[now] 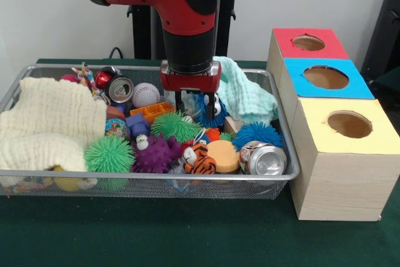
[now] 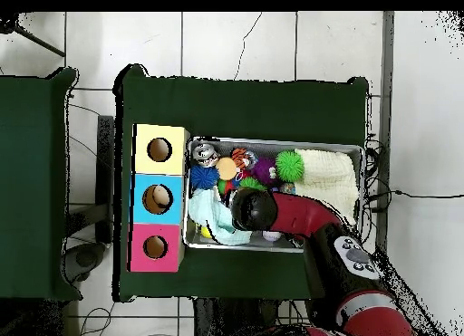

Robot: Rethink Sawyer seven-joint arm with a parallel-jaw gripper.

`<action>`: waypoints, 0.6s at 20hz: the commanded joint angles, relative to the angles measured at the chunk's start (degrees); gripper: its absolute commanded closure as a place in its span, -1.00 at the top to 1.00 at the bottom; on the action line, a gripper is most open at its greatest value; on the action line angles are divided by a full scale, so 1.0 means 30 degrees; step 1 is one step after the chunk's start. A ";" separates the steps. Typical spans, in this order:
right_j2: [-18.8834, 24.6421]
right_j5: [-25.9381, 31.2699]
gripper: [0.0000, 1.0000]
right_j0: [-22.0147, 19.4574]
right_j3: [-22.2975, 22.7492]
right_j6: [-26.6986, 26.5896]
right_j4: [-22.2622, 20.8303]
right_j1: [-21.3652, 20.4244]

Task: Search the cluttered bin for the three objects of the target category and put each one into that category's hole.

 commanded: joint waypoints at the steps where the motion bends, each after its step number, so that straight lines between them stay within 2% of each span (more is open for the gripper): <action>1: 0.0240 0.0576 1.00 0.0023 0.1133 0.2695 0.0753 -0.0054; 4: 0.0295 0.1146 1.00 -0.0374 0.1524 0.1952 0.0467 -0.0511; 9: 0.0248 0.2030 1.00 -0.0488 0.0858 0.1639 0.0623 -0.0393; 12: 0.0066 0.2320 1.00 -0.0625 0.1378 0.1690 0.0663 -0.0816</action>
